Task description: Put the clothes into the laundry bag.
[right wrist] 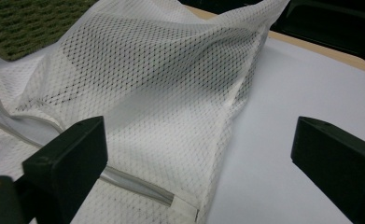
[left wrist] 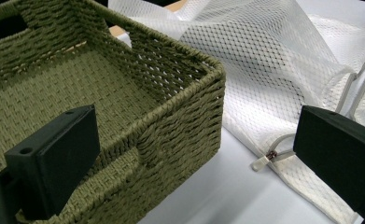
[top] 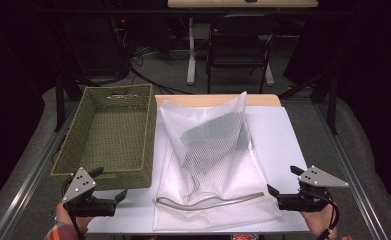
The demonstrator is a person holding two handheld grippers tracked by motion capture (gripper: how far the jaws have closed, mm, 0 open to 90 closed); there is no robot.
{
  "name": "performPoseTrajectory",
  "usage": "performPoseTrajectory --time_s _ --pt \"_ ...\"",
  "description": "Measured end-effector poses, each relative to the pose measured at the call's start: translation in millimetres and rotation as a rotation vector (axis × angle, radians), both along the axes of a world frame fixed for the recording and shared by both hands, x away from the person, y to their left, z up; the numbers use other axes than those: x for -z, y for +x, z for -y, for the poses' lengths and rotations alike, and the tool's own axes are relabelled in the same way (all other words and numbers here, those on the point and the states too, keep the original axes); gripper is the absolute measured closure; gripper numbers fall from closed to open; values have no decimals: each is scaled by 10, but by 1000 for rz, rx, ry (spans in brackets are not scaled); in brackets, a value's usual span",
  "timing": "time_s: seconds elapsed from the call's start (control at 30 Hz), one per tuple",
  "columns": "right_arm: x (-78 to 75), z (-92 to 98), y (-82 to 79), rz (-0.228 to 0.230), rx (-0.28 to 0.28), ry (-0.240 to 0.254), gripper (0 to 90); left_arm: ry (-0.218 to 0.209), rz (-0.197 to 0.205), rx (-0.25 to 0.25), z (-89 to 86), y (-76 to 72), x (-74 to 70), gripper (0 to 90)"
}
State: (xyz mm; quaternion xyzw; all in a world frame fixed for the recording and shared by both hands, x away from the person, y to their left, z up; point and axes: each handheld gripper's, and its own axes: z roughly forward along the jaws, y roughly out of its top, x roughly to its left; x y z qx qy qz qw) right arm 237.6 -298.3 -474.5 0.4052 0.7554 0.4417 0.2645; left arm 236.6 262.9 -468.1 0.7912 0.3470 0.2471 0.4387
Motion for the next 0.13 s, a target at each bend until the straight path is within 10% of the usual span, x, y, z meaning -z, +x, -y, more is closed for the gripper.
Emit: performPoseTrajectory --time_s 0.13 --pt "27 -27 23 -10 6 -26 0 -6 13 21 -4 0 23 0"
